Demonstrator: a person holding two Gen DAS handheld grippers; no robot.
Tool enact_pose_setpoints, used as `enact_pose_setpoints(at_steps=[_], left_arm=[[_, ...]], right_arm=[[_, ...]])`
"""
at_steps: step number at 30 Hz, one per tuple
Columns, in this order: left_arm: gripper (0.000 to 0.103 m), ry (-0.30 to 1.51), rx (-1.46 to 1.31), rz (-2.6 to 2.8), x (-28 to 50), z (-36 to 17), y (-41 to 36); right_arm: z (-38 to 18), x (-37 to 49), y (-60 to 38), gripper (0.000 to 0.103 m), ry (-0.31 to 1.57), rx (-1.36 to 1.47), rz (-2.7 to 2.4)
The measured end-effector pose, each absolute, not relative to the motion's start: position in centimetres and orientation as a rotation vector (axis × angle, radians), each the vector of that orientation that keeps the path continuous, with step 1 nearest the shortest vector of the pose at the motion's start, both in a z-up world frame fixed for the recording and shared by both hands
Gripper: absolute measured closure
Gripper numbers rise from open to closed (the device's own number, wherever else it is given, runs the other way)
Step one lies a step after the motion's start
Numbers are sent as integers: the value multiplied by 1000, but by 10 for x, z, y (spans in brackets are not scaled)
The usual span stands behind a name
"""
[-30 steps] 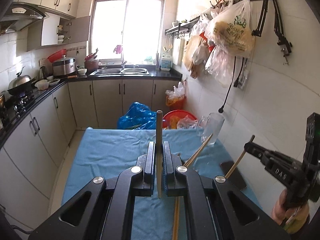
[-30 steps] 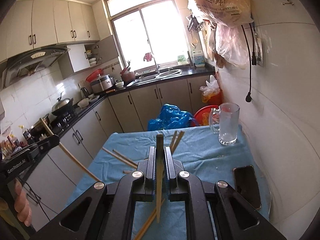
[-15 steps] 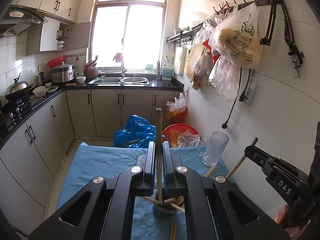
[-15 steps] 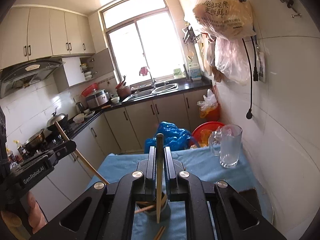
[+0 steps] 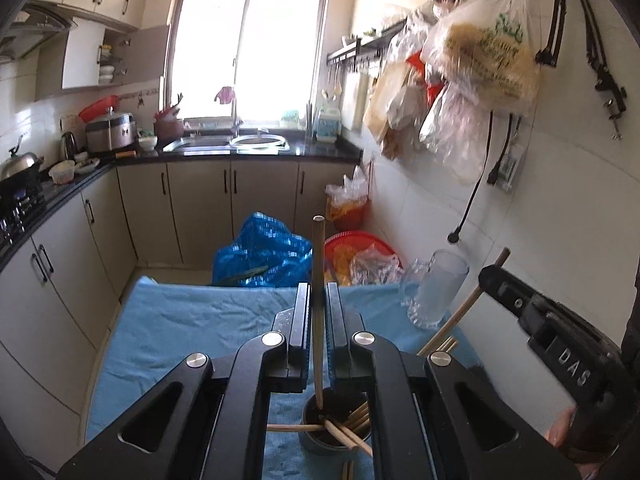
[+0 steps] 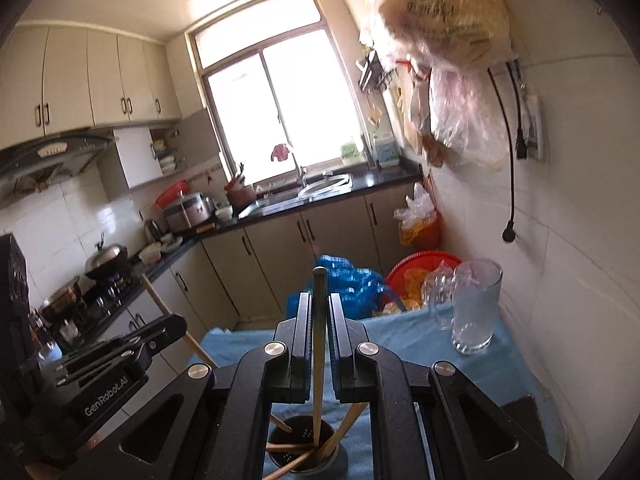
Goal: Organize utensils
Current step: 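Lower the chopsticks into the black cup and open both tools to release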
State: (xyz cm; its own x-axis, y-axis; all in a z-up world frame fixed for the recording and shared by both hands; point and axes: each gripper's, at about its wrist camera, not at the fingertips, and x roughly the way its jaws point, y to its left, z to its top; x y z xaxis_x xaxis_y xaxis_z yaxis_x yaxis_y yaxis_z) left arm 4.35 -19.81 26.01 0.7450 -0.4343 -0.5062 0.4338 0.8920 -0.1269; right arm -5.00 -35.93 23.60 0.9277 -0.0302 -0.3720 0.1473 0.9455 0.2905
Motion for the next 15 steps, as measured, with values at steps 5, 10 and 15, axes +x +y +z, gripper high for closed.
enact_pose_setpoints(at_steps=[5,10,15], left_arm=[[97,595,24,-461,47,241,-198],[97,598,52,-456,42,230,-198],[97,617,79,-457,38,215,-202]], right_arm=[[203,-36,-357,95,449,318,-80],[183,-30,-359,95,495,327,-70],[175,-31,-356,95,514,317,-60]])
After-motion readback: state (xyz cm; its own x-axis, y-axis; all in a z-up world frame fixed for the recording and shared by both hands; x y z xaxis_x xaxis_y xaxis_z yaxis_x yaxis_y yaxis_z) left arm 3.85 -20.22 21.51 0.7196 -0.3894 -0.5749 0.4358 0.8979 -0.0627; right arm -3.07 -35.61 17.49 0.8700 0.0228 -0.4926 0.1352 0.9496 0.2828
